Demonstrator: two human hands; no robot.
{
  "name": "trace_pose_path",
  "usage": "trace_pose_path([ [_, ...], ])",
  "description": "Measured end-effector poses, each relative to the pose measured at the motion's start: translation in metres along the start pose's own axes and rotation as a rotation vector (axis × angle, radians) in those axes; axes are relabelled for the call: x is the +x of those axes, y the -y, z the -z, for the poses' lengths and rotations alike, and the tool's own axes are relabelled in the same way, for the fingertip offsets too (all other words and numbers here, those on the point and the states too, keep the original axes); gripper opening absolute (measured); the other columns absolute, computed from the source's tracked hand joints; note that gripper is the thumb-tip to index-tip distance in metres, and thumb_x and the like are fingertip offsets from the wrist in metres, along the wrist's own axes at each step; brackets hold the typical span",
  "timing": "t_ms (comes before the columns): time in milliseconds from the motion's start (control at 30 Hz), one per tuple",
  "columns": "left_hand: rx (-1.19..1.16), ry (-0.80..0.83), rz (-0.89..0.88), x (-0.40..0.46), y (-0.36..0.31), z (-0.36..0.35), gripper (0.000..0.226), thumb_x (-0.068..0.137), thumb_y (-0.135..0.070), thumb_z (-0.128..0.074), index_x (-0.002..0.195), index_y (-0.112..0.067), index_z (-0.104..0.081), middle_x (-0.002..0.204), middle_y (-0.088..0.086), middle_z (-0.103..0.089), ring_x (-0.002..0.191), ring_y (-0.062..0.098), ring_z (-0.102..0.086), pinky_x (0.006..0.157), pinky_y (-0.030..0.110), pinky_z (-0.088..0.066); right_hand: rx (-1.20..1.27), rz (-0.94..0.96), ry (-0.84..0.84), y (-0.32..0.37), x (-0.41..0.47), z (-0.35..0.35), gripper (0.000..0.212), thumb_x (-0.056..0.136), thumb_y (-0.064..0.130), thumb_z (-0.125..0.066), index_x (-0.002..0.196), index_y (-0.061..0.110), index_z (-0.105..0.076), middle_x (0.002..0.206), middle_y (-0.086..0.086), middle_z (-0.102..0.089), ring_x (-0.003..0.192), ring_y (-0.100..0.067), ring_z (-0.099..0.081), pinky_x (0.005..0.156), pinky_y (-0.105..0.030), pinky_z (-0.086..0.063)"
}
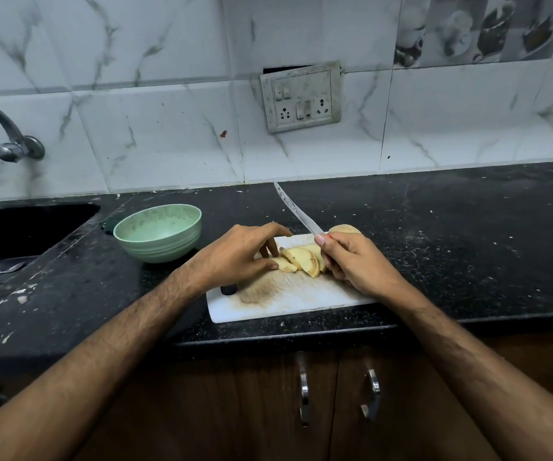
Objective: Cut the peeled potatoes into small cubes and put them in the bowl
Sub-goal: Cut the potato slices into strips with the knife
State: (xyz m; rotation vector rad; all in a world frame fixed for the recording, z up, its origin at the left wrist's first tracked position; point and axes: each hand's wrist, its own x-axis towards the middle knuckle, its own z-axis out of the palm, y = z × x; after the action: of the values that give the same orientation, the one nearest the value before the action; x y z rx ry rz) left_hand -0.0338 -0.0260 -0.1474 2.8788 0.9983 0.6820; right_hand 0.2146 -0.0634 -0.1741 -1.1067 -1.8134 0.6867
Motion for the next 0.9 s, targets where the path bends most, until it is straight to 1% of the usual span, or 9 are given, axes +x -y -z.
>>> trace_pose_path([
  [133, -0.032, -0.028, 0.028, -0.005, 0.001, 0.001, 0.057, 0.085, -0.024, -0.081, 0.135, -0.022, -0.053, 0.102, -0.011, -0.064, 0.088, 0.002, -0.065, 0.082, 0.025, -0.055, 0.0, 0.0, 0.002, 0.0, 0.0, 0.0, 0.049, 0.101, 0.049, -0.047, 0.066, 0.016, -0.054, 0.048, 0.002, -0.046, 0.047, -0.016, -0.042, 0.052, -0.029, -0.033],
  [300, -0.11, -0.063, 0.073, -0.013, -0.004, -0.002, 0.047, 0.085, -0.021, -0.082, 0.124, -0.018, -0.056, 0.091, -0.01, -0.065, 0.083, 0.008, -0.065, 0.079, 0.032, -0.053, -0.033, 0.009, -0.002, 0.004, -0.002, 0.001, 0.05, 0.102, 0.046, -0.047, 0.068, 0.011, -0.054, 0.047, 0.002, -0.047, 0.046, -0.013, -0.042, 0.051, -0.026, -0.034],
  [467, -0.136, -0.045, 0.083, -0.022, -0.008, -0.002, 0.041, 0.088, -0.013, -0.078, 0.122, -0.02, -0.056, 0.09, -0.011, -0.071, 0.085, 0.007, -0.068, 0.077, 0.025, -0.051, -0.034, 0.01, 0.001, 0.004, -0.002, 0.0, 0.05, 0.102, 0.047, -0.047, 0.067, 0.011, -0.054, 0.048, 0.002, -0.047, 0.046, -0.015, -0.042, 0.051, -0.027, -0.034],
  [567, -0.108, -0.085, 0.091, -0.029, -0.012, 0.0, 0.039, 0.088, -0.016, -0.077, 0.12, -0.023, -0.057, 0.087, -0.016, -0.07, 0.084, 0.004, -0.068, 0.076, 0.028, -0.048, -0.047, 0.002, 0.014, 0.006, -0.003, -0.001, 0.049, 0.102, 0.045, -0.048, 0.067, 0.012, -0.054, 0.049, 0.003, -0.048, 0.046, -0.014, -0.042, 0.049, -0.027, -0.033],
  [667, -0.118, -0.128, 0.099, -0.036, -0.019, 0.0, 0.036, 0.087, -0.018, -0.079, 0.117, -0.025, -0.059, 0.084, -0.016, -0.071, 0.083, 0.001, -0.069, 0.073, 0.019, -0.045, -0.048, -0.005, 0.032, 0.009, -0.004, -0.001, 0.048, 0.102, 0.044, -0.048, 0.067, 0.012, -0.054, 0.05, 0.005, -0.047, 0.045, -0.012, -0.042, 0.048, -0.025, -0.032],
  [733, -0.15, -0.124, 0.108, -0.039, -0.026, 0.0, 0.036, 0.086, -0.017, -0.08, 0.116, -0.024, -0.061, 0.082, -0.014, -0.072, 0.081, 0.003, -0.069, 0.073, 0.017, -0.048, -0.039, -0.035, 0.048, 0.014, -0.004, 0.0, 0.048, 0.102, 0.044, -0.047, 0.068, 0.011, -0.054, 0.049, 0.006, -0.045, 0.044, -0.011, -0.04, 0.046, -0.022, -0.031],
  [800, -0.193, -0.125, 0.129, -0.042, -0.032, -0.001, 0.034, 0.085, -0.015, -0.08, 0.114, -0.021, -0.064, 0.082, -0.01, -0.072, 0.08, 0.007, -0.069, 0.075, 0.02, -0.052, -0.047, -0.092, 0.08, 0.022, -0.005, 0.003, 0.046, 0.103, 0.042, -0.046, 0.07, 0.011, -0.055, 0.047, 0.005, -0.045, 0.04, -0.009, -0.038, 0.041, -0.021, -0.029],
  [867, -0.195, -0.147, 0.139, -0.044, -0.035, -0.002, 0.028, 0.084, -0.014, -0.081, 0.107, -0.019, -0.068, 0.082, -0.009, -0.072, 0.078, 0.006, -0.069, 0.074, 0.023, -0.054, -0.136, -0.133, 0.134, 0.034, -0.007, 0.007, 0.043, 0.103, 0.04, -0.046, 0.072, 0.012, -0.056, 0.051, 0.001, -0.049, 0.04, -0.011, -0.04, 0.04, -0.022, -0.032],
  [900, -0.184, -0.159, 0.133, -0.045, -0.035, -0.003, 0.023, 0.083, -0.014, -0.082, 0.103, -0.018, -0.07, 0.083, -0.009, -0.072, 0.078, 0.004, -0.069, 0.074, 0.023, -0.054, -0.239, -0.145, 0.171, 0.041, -0.009, 0.01, 0.042, 0.103, 0.04, -0.047, 0.072, 0.013, -0.057, 0.055, 0.001, -0.052, 0.043, -0.01, -0.044, 0.043, -0.022, -0.035],
])
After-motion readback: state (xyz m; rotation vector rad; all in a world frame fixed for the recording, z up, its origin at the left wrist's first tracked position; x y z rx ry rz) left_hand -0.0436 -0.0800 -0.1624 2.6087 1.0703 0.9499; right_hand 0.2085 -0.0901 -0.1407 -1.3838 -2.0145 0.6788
